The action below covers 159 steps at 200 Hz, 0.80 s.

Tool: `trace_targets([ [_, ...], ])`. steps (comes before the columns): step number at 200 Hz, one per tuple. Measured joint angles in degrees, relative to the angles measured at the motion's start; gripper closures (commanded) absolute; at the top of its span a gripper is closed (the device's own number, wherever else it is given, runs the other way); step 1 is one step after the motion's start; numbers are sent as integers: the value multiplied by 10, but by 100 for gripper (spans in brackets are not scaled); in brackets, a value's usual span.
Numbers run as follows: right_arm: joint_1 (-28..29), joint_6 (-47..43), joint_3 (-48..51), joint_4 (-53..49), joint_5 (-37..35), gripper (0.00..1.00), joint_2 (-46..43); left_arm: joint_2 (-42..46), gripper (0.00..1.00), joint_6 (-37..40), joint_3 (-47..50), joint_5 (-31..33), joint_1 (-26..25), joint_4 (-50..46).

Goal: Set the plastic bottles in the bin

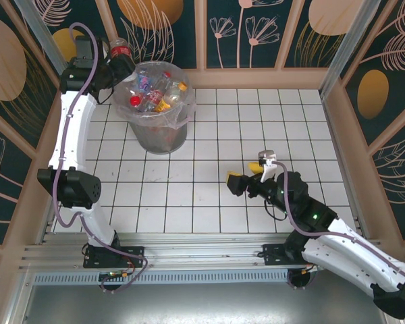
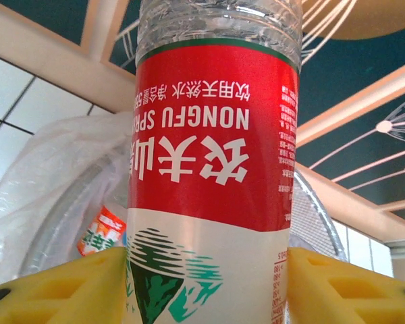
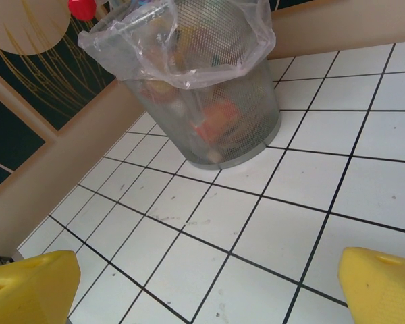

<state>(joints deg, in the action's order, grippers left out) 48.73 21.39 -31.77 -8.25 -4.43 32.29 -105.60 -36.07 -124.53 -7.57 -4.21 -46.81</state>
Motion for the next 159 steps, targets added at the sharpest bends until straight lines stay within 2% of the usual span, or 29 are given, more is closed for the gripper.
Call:
trace_targets([
  [26,0,0,0,1,0,1,0,6,40,-14,24,-23,0,-2],
  [58,0,0,3,6,0,1,0,43,38,-40,116,-38,0,21],
  [85,0,0,4,8,0,1,0,80,31,-56,163,-41,0,29],
  [107,0,0,4,11,0,1,0,89,25,-63,166,-42,-1,29],
  [159,0,2,5,20,0,1,0,82,19,-56,131,-27,-1,3],
])
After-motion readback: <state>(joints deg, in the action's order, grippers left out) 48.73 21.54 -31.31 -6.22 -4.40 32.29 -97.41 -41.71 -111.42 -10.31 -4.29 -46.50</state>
